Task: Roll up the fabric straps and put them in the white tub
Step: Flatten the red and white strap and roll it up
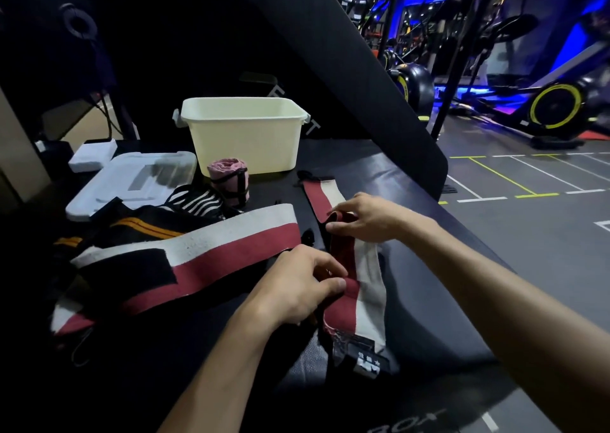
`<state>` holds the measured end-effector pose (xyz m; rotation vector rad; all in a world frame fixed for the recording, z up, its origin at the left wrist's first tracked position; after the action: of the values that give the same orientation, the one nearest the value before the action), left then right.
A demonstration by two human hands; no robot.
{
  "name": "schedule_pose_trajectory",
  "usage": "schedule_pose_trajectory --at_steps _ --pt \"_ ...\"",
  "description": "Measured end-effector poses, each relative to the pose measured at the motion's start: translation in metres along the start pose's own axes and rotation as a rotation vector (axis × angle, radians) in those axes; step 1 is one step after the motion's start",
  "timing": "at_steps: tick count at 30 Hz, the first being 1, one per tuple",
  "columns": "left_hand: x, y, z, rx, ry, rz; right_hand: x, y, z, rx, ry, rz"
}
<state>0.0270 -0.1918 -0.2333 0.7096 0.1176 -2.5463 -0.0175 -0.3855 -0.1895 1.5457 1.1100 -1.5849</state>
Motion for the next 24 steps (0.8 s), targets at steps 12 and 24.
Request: schedule_pose_trajectory --at_steps 12,24 --pt "0.014 0.007 0.004 0.005 -0.024 0.064 0.012 -0.001 0.033 0.47 -0.185 0.073" --pt "0.01 0.018 0.008 -0.006 0.012 0.21 0.02 0.037 0.029 0.169 -0.066 0.294"
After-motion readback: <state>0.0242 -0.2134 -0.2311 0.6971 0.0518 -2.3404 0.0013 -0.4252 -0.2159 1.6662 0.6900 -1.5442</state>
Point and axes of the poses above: each hand's wrist, its own y-axis towards the middle knuckle, its own x-axis out of the palm, z = x × y, the point moved 2 cm from there along y, towards the middle knuckle, and after that the axes turned 9 degrees about -y, right-handed, at the moved point
